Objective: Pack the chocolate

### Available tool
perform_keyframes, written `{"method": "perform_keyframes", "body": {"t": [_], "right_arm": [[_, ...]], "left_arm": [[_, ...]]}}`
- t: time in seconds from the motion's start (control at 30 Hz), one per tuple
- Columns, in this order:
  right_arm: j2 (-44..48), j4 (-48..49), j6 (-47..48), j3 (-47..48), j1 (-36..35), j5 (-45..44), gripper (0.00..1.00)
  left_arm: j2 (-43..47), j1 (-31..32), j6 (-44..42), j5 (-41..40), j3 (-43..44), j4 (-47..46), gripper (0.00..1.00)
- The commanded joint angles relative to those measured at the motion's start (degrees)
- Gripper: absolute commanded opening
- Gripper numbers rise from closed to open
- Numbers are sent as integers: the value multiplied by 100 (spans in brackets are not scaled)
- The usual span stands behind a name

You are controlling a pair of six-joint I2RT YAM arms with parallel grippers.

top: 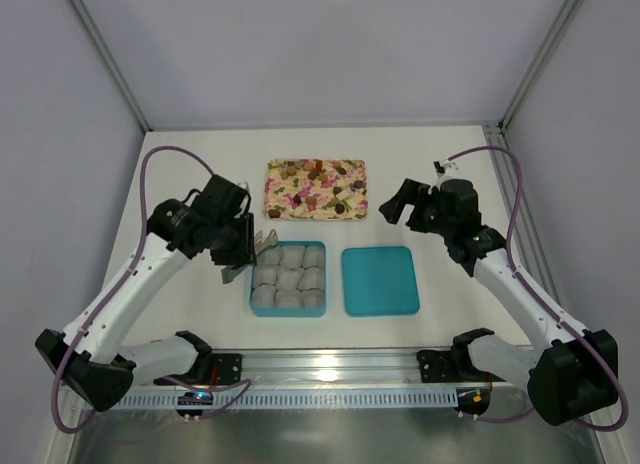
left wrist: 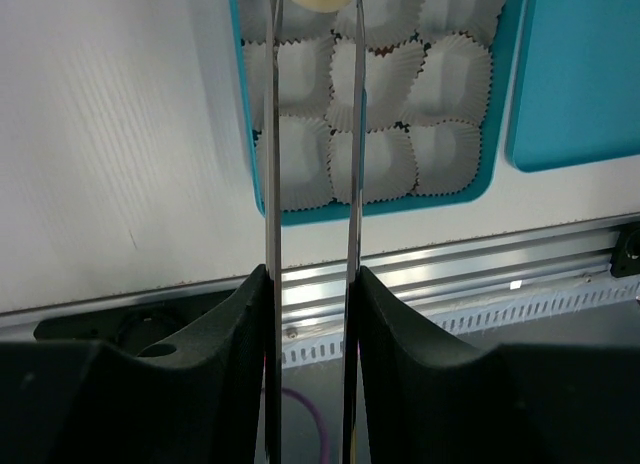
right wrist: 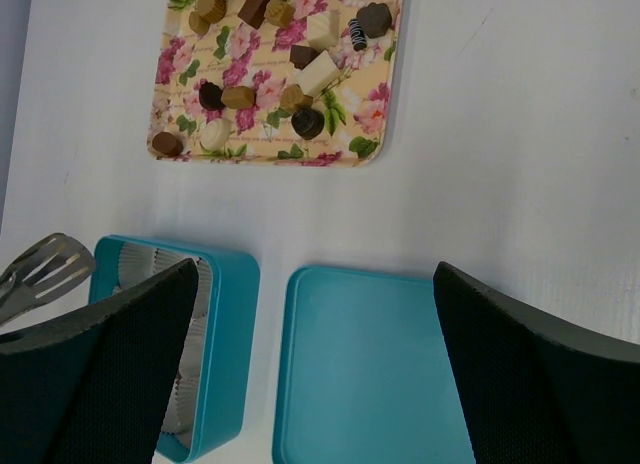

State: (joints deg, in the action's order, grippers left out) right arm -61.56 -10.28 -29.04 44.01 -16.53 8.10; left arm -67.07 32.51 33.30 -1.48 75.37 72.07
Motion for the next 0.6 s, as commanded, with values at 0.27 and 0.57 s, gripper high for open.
{"method": "perform_keyframes", "body": {"t": [0.27, 0.57], "right_arm": [[-23, 237, -76, -24, -113, -45, 100], [-40, 290, -93, -68, -139, -28, 100]], "left_arm": [[317, 27, 291, 86, -734, -404, 36], [194, 27, 362, -37, -875, -651, 38]]}}
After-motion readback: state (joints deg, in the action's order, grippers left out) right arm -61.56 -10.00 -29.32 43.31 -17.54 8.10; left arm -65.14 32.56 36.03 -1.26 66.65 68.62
